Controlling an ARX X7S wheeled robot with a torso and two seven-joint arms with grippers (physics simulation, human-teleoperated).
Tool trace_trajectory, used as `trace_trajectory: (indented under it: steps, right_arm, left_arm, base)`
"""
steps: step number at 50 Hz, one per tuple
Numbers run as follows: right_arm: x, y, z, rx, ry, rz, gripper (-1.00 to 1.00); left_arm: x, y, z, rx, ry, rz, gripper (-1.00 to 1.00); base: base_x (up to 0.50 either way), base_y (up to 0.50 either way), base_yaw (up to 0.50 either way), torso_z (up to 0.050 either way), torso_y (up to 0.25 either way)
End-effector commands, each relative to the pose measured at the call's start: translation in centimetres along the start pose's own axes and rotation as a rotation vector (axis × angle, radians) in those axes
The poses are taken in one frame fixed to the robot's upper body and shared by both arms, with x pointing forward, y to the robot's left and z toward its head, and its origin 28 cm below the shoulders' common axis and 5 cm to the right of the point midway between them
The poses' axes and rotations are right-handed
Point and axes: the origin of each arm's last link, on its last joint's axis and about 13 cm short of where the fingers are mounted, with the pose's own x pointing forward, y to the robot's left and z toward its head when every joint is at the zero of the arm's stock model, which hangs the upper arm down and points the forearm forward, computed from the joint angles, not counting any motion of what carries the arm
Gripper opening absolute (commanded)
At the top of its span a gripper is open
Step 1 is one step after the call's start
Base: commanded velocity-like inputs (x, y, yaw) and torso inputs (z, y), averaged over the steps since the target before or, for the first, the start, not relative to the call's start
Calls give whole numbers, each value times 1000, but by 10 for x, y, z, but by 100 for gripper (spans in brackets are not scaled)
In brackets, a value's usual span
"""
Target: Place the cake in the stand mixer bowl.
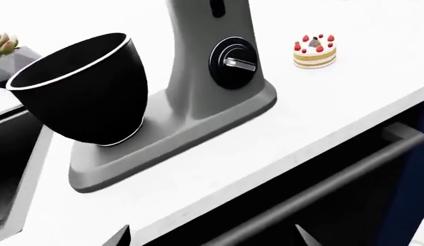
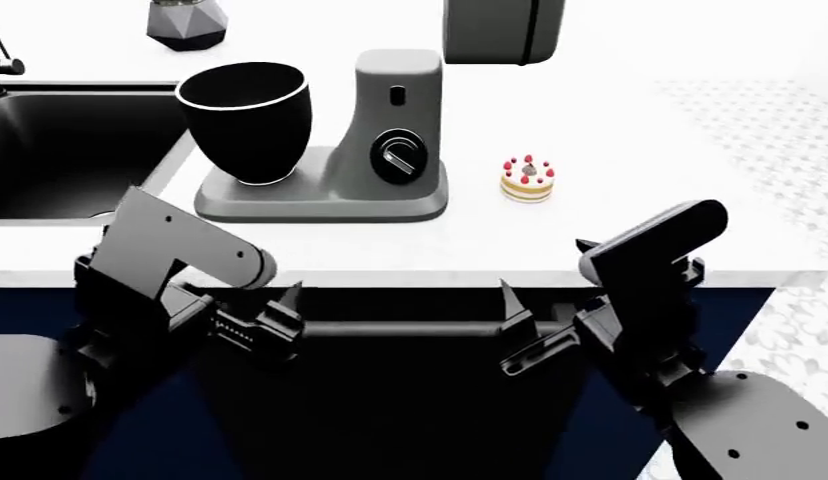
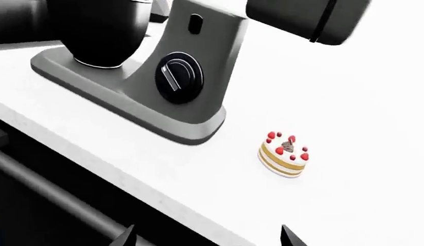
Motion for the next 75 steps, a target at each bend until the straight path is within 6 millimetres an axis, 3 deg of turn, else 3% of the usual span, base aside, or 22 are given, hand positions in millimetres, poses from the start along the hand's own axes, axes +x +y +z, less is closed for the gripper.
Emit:
trace_trajectory:
  steps: [1,7,29,38,43,44,45,46,47,49,53,64,75]
  right_arm:
    - [-8,-18,7,-64,10,-9,100]
    - [-7,-19,6,-69,5,-21,100]
    - [-3,-20,-1,-42,26,-25,100]
    - [3,-22,-2,-46,38,-110,100]
    - [24,-30,-3,86,115,-303,100]
    - [29,-33,0,149,103,-273,100]
    - [51,-35,3,204,158,-230,100]
    - [57,-36,1,210,179,-232,100]
    - [89,-34,32,177,48,-219,100]
    - [114,-42,-5,254,234,-226,100]
    - [118,-42,-13,267,281,-223,100]
    - [129,-43,-9,273,282,-221,100]
    - [118,-40,0,266,258,-201,100]
  left_arm:
    - [-25,25,13,32,-13,69,100]
    - [-27,28,14,20,-30,83,100]
    - [-26,29,11,16,-30,86,100]
    - [-27,30,10,15,-32,87,100]
    - [-26,29,8,14,-28,82,100]
    - [-26,29,8,14,-28,80,100]
    - [-25,29,6,13,-21,79,100]
    - [-24,29,6,13,-20,77,100]
    - [-20,29,-3,8,-3,63,100]
    - [-19,29,-4,8,-3,62,100]
    - [-18,29,-5,7,0,58,100]
    - [-18,29,-5,8,3,57,100]
    - [-18,29,-6,7,7,55,100]
  base:
    - [0,0,0,0,0]
    - [16,0,0,0,0]
    - [500,-24,0,0,0]
    - [56,-3,0,0,0]
    - [0,0,0,0,0]
    - [0,0,0,0,0]
    - [0,0,0,0,0]
    - [0,0,0,0,0]
    - [0,0,0,0,0]
    - [0,0,0,0,0]
    - [0,0,0,0,0]
    - [0,0,0,0,0]
    - [0,0,0,0,0]
